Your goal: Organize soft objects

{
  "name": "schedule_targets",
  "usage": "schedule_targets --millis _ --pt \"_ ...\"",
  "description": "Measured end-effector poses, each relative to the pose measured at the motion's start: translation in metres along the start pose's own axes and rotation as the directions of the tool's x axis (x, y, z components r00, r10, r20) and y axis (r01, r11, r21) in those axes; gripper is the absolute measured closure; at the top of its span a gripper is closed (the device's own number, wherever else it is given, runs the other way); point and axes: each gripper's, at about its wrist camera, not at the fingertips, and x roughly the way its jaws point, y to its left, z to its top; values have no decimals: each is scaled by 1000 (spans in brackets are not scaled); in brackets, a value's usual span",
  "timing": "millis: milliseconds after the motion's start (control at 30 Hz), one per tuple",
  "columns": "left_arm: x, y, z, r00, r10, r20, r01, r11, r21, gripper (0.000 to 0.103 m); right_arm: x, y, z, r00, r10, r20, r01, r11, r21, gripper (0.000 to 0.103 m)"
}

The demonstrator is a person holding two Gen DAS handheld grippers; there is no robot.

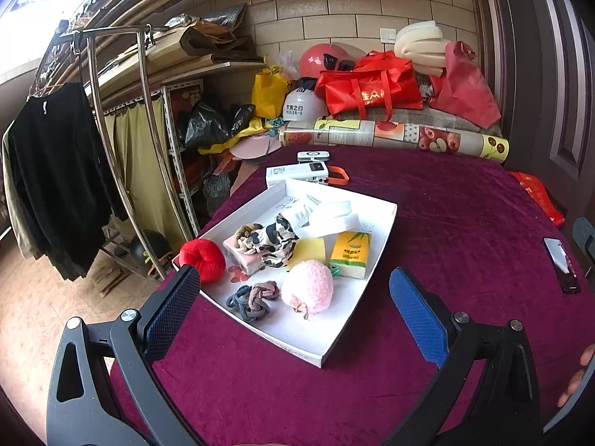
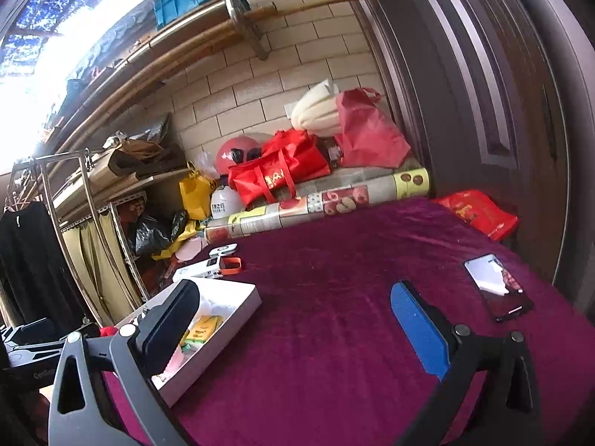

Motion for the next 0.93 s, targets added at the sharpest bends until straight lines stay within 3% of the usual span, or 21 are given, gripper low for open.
schedule_targets --millis 933 --pt "13 -6 -5 999 -28 -37 29 999 16 0 9 -18 -3 992 -72 -104 76 997 29 0"
